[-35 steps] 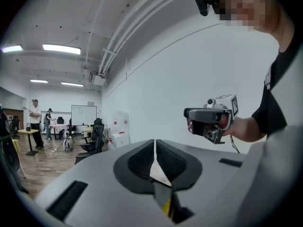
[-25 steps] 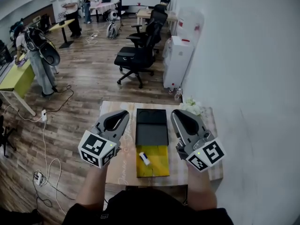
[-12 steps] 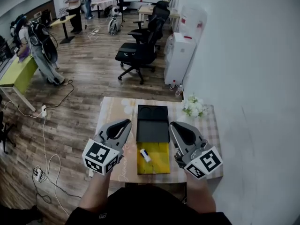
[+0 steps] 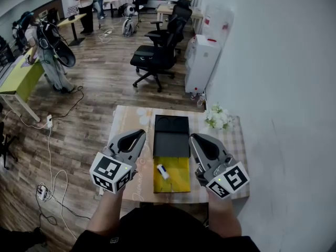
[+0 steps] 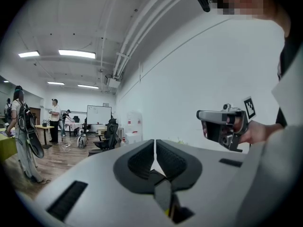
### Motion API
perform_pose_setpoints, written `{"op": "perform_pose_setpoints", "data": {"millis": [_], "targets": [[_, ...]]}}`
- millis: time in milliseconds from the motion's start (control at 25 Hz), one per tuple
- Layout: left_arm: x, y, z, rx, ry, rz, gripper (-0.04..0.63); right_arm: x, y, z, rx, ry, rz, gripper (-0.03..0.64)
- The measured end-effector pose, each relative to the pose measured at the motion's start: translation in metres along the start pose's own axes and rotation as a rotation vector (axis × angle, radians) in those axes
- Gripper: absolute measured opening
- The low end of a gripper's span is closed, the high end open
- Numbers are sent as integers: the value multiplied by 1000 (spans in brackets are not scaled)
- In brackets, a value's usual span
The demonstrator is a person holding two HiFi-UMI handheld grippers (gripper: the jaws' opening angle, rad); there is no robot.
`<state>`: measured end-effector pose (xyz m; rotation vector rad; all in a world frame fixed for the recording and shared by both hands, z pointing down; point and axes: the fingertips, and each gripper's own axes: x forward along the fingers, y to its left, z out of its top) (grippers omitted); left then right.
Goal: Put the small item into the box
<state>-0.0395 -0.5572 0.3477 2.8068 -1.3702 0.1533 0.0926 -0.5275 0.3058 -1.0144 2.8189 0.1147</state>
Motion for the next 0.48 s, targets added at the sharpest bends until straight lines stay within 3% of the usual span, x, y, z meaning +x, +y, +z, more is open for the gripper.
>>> {"op": "perform_pose_setpoints", "data": {"millis": [480], "targets": [[-2, -2, -1, 1, 0, 9, 24, -2, 1, -3, 12, 2, 9, 35]]}}
